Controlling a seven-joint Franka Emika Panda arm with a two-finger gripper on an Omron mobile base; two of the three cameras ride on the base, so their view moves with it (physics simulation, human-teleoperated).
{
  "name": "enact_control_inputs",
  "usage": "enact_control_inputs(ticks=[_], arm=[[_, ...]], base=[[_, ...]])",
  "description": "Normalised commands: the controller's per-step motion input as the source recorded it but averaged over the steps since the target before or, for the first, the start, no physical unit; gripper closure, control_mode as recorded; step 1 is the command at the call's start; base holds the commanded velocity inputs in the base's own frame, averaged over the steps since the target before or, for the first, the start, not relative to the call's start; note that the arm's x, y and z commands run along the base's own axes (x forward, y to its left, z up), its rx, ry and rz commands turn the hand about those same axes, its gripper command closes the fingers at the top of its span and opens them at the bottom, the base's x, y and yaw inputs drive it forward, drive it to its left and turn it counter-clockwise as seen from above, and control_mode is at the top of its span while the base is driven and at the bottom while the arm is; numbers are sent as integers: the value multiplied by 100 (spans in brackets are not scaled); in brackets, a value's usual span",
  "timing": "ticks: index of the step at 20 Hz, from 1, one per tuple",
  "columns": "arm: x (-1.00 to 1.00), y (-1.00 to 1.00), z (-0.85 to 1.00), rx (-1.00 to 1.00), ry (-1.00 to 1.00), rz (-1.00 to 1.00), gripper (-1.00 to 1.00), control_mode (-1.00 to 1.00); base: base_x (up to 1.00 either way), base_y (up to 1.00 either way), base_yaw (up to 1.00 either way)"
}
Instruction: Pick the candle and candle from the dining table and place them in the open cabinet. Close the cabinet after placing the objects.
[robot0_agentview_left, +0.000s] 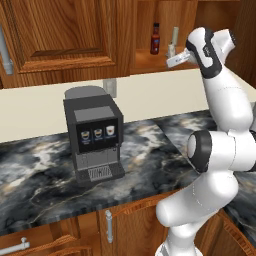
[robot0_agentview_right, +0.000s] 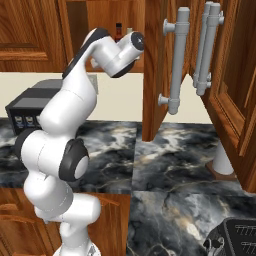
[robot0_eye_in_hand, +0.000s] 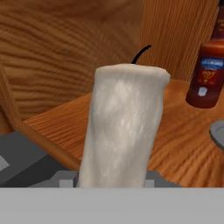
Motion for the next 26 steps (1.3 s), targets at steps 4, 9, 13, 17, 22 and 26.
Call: enact_control_inputs(ticks=[4, 9, 13, 17, 22, 26], arm=[[0, 18, -8, 0, 0, 5, 100, -100], [0, 12, -18, 0, 0, 6, 100, -100], [0, 9, -14, 0, 0, 6, 100, -100], [7, 4, -6, 0, 0, 6, 100, -100], [16, 1, -2, 0, 0, 5, 100, -100], [18, 2, -1, 0, 0, 3, 100, -100]], base=[[0, 0, 0], [0, 0, 0], [0, 0, 0], [0, 0, 0], [0, 0, 0], [0, 0, 0]])
